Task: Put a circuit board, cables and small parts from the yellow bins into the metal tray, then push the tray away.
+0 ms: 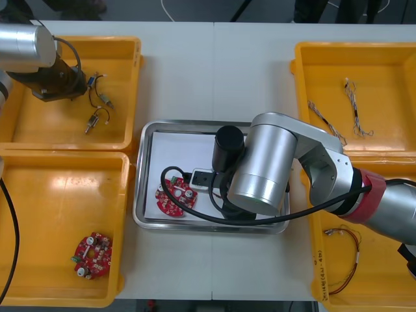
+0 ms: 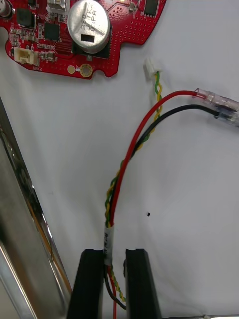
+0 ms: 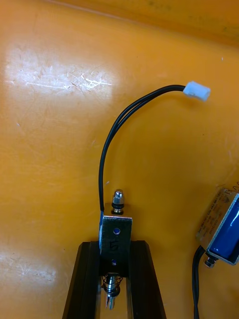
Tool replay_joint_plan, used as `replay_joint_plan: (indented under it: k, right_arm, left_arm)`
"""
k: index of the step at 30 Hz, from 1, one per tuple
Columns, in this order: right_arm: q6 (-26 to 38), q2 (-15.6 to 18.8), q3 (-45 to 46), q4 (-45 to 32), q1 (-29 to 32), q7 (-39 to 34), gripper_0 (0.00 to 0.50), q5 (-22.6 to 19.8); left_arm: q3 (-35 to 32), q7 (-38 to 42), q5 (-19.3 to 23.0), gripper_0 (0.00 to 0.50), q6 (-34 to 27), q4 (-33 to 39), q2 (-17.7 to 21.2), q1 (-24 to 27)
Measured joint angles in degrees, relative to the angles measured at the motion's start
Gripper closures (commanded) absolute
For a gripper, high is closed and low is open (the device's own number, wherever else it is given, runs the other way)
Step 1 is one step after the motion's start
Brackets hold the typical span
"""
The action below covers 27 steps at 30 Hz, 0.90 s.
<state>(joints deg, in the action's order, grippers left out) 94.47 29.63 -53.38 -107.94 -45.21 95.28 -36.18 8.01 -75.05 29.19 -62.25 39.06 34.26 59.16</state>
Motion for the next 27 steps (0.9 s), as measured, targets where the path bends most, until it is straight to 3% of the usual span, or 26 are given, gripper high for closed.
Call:
replay_joint_plan:
  k: [8, 17, 27]
  right_arm:
    - [0.0, 0.0, -0.3, 0.1, 0.0, -0.1, 0.000, 0.1]
    - [1.0, 0.0, 0.8, 0.0, 0.0, -0.2, 0.000, -0.6]
    - [14.1, -2.7, 11.7, -4.5, 0.0, -0.9, 0.000, -0.8]
  left_arm:
    - [-0.1, 0.0, 0.0, 0.500, -0.9, 0.2, 0.0, 0.1]
    - [-0.9, 0.0, 0.0, 0.500, -11.4, 7.1, 0.3, 0.1]
    - [-5.0, 0.0, -0.9, 0.500, -23.5, 17.1, 0.6, -0.2]
